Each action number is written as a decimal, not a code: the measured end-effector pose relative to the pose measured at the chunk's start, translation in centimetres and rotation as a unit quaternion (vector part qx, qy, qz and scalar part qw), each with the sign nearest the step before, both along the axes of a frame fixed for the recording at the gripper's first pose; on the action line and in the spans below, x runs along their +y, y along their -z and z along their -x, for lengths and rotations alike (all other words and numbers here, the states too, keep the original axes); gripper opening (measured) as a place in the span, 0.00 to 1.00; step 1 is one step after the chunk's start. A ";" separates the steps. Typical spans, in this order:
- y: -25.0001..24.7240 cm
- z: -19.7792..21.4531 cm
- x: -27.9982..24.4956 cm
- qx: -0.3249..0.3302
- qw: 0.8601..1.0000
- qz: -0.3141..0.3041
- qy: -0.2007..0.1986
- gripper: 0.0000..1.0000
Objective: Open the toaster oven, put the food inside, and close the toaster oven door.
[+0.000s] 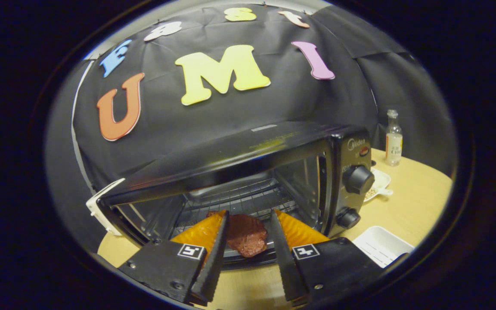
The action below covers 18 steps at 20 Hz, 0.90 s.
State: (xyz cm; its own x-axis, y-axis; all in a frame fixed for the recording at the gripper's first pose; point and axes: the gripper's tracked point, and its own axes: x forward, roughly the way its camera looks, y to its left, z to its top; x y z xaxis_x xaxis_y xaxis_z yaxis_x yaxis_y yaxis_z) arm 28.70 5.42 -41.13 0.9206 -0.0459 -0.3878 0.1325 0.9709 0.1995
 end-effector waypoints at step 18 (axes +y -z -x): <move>-1.3 20.3 -0.7 -0.004 0.997 0.041 -0.061 0.99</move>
State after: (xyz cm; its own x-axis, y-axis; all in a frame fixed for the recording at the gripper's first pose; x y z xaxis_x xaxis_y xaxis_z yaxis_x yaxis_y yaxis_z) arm 8.37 4.74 -39.81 0.9241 0.0363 -0.3804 0.0104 0.9927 0.1199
